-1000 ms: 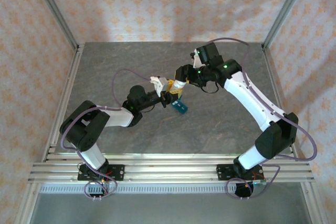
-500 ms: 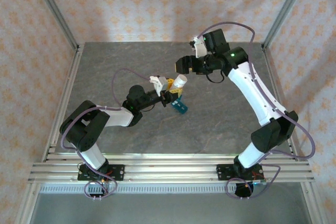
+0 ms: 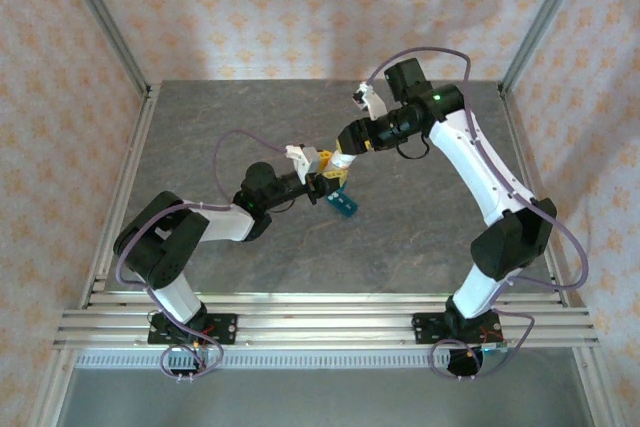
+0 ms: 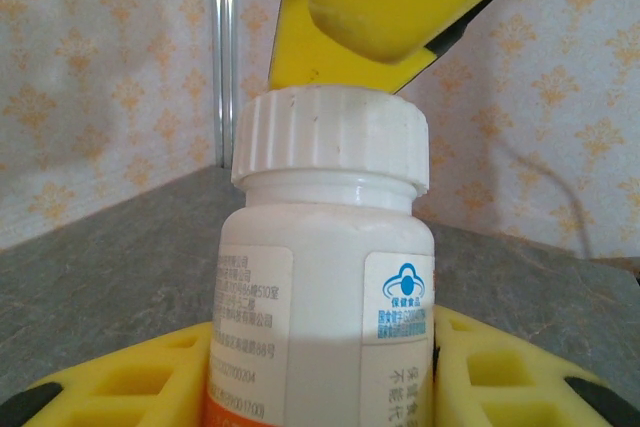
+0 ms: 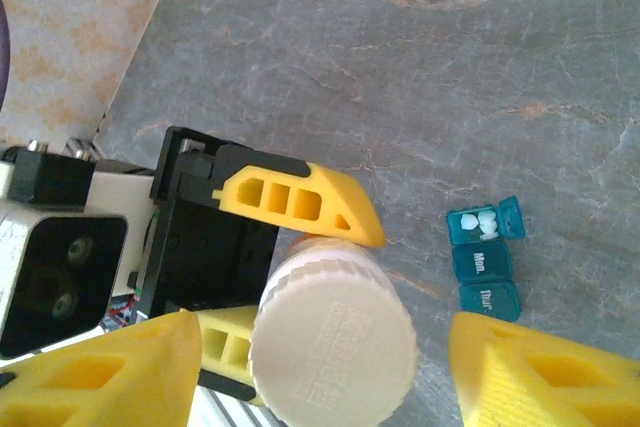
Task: Sort the pills into containers
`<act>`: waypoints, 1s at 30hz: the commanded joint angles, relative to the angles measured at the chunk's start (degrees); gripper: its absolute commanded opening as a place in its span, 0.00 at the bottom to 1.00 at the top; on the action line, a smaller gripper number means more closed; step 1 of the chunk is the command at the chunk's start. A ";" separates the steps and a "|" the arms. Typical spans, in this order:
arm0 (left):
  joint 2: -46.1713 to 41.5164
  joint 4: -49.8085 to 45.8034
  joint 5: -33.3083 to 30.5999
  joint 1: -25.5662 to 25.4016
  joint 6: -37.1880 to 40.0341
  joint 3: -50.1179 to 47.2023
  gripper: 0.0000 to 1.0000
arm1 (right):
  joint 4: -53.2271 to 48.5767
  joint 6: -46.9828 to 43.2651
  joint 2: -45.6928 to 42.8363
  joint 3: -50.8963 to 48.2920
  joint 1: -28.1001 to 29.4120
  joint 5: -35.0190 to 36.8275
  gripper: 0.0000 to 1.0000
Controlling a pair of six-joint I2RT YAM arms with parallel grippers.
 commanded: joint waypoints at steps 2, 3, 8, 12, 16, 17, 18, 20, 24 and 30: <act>-0.51 3.74 0.81 -0.60 -0.67 1.41 0.00 | -1.21 -1.33 0.46 0.36 0.01 -1.79 0.56; -0.56 3.75 0.73 -0.64 -0.64 1.41 0.00 | -1.21 -1.30 0.46 0.23 -0.04 -1.86 0.56; -0.68 3.84 0.71 -0.53 -0.64 1.42 0.00 | -1.04 -0.90 0.66 -0.37 -0.01 -1.92 0.49; -0.67 3.80 0.54 -0.61 -0.65 1.68 0.00 | -0.77 -0.26 0.81 -0.44 0.01 -1.44 0.45; -0.70 3.81 0.54 -0.56 -0.81 1.98 0.00 | -0.34 0.79 0.97 -0.56 -0.03 -0.57 0.41; -0.81 3.84 0.57 -0.58 -0.85 2.08 0.00 | -0.18 1.18 0.93 -0.71 0.02 -0.27 0.40; -0.82 3.85 0.59 -0.54 -0.88 2.26 0.00 | 0.14 1.66 0.84 -0.97 0.01 0.13 0.38; -0.90 3.86 0.47 -0.62 -0.90 2.46 0.00 | 0.61 2.88 0.74 -1.42 -0.04 0.64 0.37; -0.70 3.84 0.48 -0.53 -0.88 2.92 0.00 | 2.17 4.97 -0.21 -2.47 0.03 0.36 0.38; -0.07 3.89 0.68 -0.59 -1.16 3.29 0.00 | 2.59 6.26 -1.69 -0.76 -0.03 2.19 0.56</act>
